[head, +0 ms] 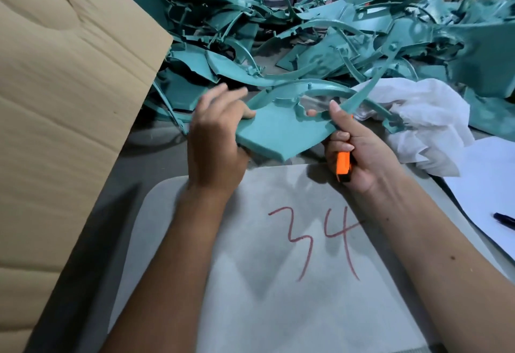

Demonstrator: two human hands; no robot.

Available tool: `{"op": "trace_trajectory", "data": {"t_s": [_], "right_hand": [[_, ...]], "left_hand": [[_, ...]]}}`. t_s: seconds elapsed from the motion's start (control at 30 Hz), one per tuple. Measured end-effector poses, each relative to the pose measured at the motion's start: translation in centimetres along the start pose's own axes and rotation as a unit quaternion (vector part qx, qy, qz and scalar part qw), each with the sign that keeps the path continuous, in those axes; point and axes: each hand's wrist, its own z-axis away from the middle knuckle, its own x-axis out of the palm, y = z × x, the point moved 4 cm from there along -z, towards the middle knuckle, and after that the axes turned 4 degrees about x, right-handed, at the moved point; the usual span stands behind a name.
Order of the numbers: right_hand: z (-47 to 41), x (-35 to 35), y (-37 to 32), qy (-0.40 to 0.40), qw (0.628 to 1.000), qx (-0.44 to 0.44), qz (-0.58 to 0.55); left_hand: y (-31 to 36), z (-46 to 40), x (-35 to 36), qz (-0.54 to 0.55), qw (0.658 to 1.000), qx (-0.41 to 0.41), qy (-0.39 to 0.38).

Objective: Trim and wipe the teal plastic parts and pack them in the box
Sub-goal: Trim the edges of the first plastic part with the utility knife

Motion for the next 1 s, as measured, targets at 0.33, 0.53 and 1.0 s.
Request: {"op": "trace_trajectory", "data": {"t_s": [0.33, 0.53, 1.0], "right_hand": [[0.3, -0.2, 1.1, 0.116, 0.988, 0.042, 0.092], [0.5, 0.4, 2.2, 0.073, 0.977, 0.104, 0.172], [2.5, 1.0, 0.5, -0.075, 0.72, -0.02, 0.69]], "left_hand": [[0.3, 1.3, 2.5, 0.519, 0.707, -0.48, 0.026], [0.5, 0.9, 3.8, 0.613, 0.601, -0.509, 0.063], [-3.1, 1.6, 2.4, 0.511, 0.626, -0.558, 0.19]]}}
